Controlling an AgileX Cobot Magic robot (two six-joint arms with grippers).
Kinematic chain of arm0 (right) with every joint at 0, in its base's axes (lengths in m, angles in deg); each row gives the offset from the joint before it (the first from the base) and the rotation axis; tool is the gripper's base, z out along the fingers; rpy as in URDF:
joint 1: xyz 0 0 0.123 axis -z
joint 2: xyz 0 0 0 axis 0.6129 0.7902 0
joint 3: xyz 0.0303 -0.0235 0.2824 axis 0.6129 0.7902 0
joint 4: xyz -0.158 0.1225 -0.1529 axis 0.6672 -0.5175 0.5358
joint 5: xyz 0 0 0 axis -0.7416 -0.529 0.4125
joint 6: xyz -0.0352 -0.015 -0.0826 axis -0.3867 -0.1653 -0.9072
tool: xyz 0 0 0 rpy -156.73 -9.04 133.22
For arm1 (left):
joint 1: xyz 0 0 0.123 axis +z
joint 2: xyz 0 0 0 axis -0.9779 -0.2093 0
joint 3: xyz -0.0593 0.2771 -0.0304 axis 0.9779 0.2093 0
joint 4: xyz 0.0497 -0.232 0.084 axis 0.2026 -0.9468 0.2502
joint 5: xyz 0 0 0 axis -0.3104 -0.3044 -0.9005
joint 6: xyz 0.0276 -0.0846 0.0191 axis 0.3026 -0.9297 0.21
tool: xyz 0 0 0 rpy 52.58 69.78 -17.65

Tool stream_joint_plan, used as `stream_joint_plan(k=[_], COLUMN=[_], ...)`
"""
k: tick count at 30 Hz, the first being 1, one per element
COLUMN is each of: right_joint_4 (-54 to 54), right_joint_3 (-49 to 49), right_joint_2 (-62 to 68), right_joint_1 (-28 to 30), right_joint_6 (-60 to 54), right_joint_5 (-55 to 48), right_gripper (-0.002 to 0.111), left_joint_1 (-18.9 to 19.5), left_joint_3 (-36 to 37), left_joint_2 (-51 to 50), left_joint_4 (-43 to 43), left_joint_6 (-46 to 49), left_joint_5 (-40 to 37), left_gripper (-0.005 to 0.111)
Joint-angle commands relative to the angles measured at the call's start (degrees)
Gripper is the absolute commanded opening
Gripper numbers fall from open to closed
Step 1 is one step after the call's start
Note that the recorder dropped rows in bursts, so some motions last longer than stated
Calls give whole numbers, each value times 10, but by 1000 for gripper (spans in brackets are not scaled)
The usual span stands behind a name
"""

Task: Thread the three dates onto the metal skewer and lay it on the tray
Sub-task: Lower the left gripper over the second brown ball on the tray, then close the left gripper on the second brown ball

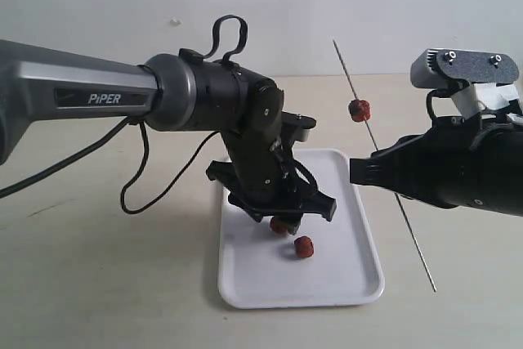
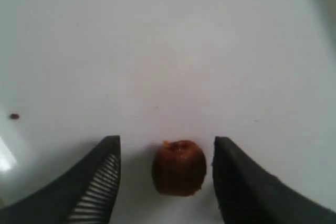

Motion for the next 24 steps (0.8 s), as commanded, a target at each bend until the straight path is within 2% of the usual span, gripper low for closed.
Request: stream_joint_plan(k=[1, 4, 9, 18, 24], right_joint_4=[1, 1, 1, 1, 1], right_joint_3=[3, 3, 3, 3, 3], right_joint_2=[-5, -5, -5, -5, -5], right_joint_1=[0, 0, 0, 0, 0], right_joint_6=[-9, -10, -12, -15, -15], right_joint_5=[1, 1, 1, 1, 1], right_gripper=[0, 0, 0, 0, 0], left_joint_1=[-1, -1, -1, -1, -1], left_joint_3=[-3, -3, -3, -3, -3], left_joint_2=[0, -1, -1, -1, -1], left_joint_4=[4, 4, 4, 1, 0], left_joint_6=[-6, -6, 4, 7, 7], left_joint_5=[8, 12, 12, 8, -23], left_gripper=[52, 50, 38, 38, 38])
